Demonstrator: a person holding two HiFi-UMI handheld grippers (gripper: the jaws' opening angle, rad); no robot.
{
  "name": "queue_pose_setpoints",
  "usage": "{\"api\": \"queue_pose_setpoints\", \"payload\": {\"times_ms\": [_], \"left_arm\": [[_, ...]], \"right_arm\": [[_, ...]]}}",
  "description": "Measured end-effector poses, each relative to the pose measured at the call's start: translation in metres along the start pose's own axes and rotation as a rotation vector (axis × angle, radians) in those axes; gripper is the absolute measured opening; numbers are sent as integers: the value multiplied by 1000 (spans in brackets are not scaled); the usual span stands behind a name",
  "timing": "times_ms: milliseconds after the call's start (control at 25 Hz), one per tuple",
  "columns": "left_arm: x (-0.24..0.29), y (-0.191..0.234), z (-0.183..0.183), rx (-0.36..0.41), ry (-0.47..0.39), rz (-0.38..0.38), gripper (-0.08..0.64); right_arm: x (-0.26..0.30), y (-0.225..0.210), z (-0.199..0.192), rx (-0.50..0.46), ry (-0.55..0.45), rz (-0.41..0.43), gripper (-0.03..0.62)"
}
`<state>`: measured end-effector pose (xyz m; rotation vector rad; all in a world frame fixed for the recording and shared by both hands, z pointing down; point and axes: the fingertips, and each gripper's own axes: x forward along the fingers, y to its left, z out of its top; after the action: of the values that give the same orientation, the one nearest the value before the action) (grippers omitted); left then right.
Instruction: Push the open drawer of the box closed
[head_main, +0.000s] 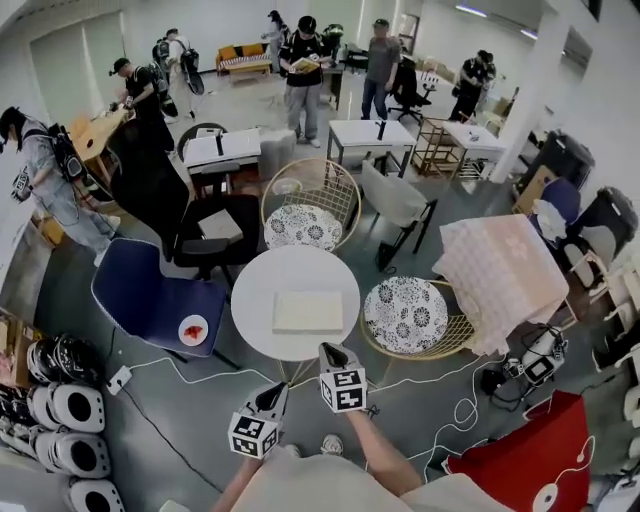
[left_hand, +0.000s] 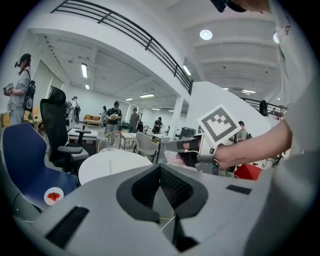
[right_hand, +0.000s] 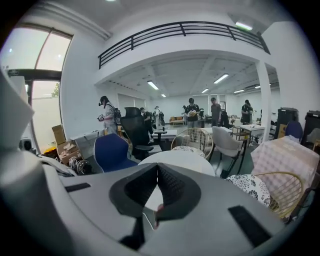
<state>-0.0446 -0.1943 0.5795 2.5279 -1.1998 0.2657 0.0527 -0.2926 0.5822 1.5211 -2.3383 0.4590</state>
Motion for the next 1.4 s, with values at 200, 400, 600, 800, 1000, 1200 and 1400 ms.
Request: {"api": "queue_pose_setpoints", "payload": {"times_ms": [200,400,600,800,1000,1200,1400], "left_arm": [[11,-13,19,33,-35,-46,12],[6,-27,18,39,-43,-84,12],[-15,-25,17,50,-60,-105,12],[-44,-25,12,53,-64,-117,12],[-65,-25,17,55,-92,-101,12],[-79,-42,7,50,-90,-77,12],[-87,-68,-3,38,-89,-70,12]], "right_arm": [[-16,-6,16,-23,-44,-18,17],[-46,4,19,-23,-97,-7,17],[-76,33,16,-41,-163,-18,17],[-111,66,6,-48,-196,-22,17],[-131,85,-4,-56,-203,-24,17],[-146,91,-16,-52,-200,-16,15],[-164,86,-21,-60,-209,-18,15]]}}
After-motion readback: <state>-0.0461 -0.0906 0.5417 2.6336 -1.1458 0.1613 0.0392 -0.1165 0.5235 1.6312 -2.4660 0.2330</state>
